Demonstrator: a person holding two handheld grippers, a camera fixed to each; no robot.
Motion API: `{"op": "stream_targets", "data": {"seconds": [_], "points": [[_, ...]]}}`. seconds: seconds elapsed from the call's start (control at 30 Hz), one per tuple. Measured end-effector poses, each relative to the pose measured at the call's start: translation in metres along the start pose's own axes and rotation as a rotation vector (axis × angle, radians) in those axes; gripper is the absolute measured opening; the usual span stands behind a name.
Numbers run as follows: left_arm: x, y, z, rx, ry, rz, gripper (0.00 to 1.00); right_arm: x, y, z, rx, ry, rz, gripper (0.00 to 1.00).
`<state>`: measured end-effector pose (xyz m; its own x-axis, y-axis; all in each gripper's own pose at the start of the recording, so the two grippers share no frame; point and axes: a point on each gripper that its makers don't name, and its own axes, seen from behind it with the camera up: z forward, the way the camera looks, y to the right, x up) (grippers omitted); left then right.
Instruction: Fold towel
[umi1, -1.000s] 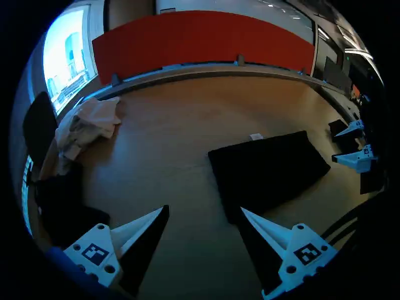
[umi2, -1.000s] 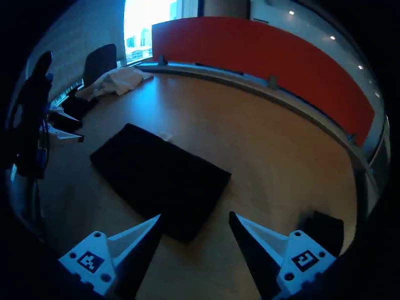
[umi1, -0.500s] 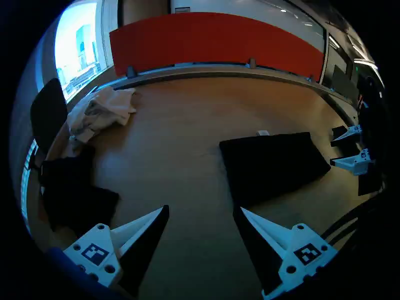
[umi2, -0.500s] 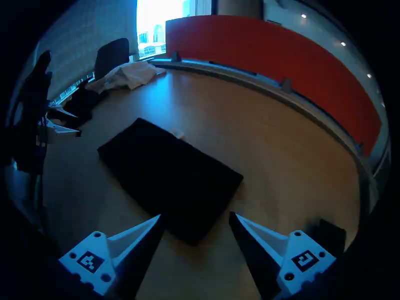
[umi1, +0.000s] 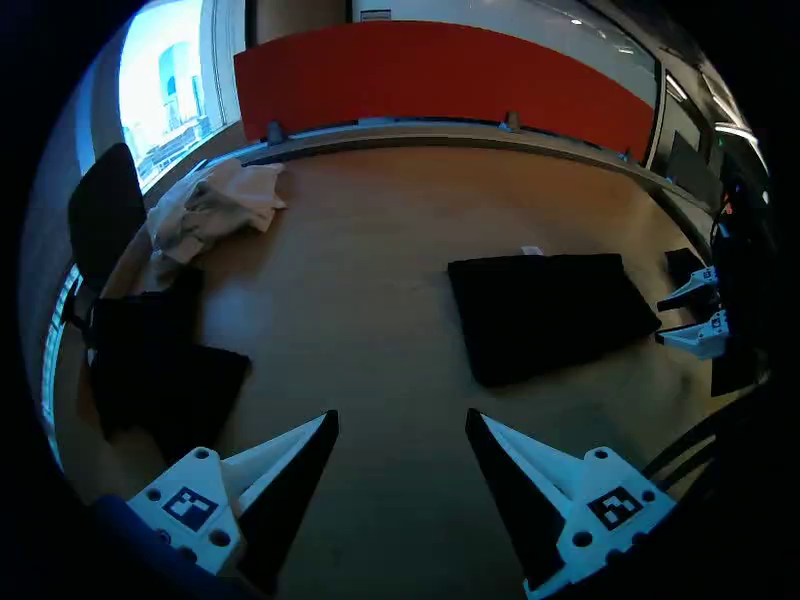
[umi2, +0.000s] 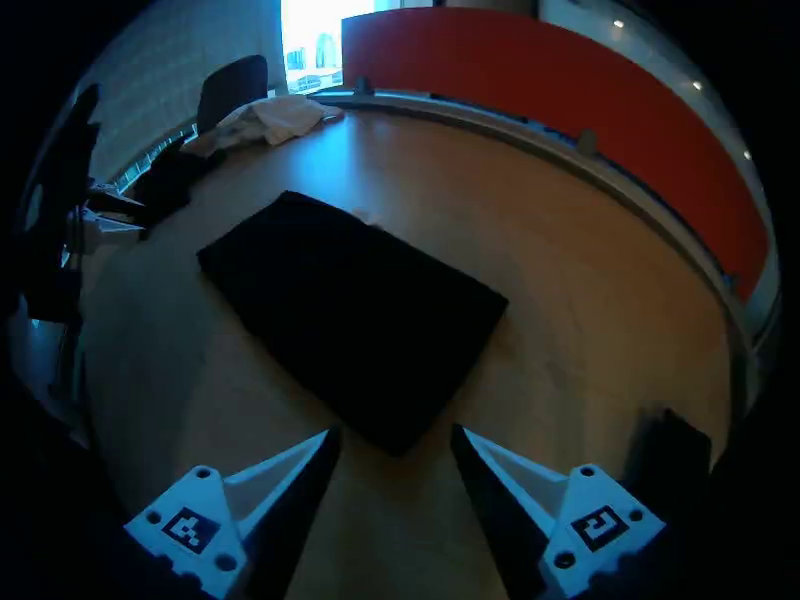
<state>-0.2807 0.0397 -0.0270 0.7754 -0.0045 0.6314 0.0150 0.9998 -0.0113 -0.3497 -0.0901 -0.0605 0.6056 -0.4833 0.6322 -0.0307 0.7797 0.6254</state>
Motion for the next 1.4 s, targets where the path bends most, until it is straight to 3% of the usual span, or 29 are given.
{"op": "stream_targets", "data": {"seconds": [0.13,0.27,0.47,0.63,0.77,1.03,1.4], "points": [[-0.003,-0.001,-0.002,0.004,-0.004,-0.004,0.95,-0.004,0.000,0.001,0.007,-0.010,-0.005,0.65],[-0.004,-0.002,-0.003,0.003,-0.005,-0.010,0.95,-0.008,0.000,0.001,0.014,-0.026,-0.008,0.35],[-0.004,-0.003,-0.003,0.001,-0.005,-0.006,0.95,-0.009,-0.001,0.001,0.021,-0.035,-0.008,0.29],[-0.005,-0.003,-0.004,0.002,-0.007,-0.005,0.95,-0.010,-0.001,0.001,0.019,-0.036,-0.014,0.10],[-0.006,-0.003,-0.004,0.002,-0.007,-0.007,0.95,-0.009,-0.002,0.001,0.019,-0.032,-0.019,0.05],[-0.007,-0.006,-0.005,0.008,-0.007,-0.008,0.95,0.003,0.000,-0.005,0.009,-0.012,-0.031,0.05],[-0.003,-0.011,-0.008,0.012,0.003,-0.015,0.95,0.066,-0.004,-0.022,0.003,0.070,-0.095,0.05]]}}
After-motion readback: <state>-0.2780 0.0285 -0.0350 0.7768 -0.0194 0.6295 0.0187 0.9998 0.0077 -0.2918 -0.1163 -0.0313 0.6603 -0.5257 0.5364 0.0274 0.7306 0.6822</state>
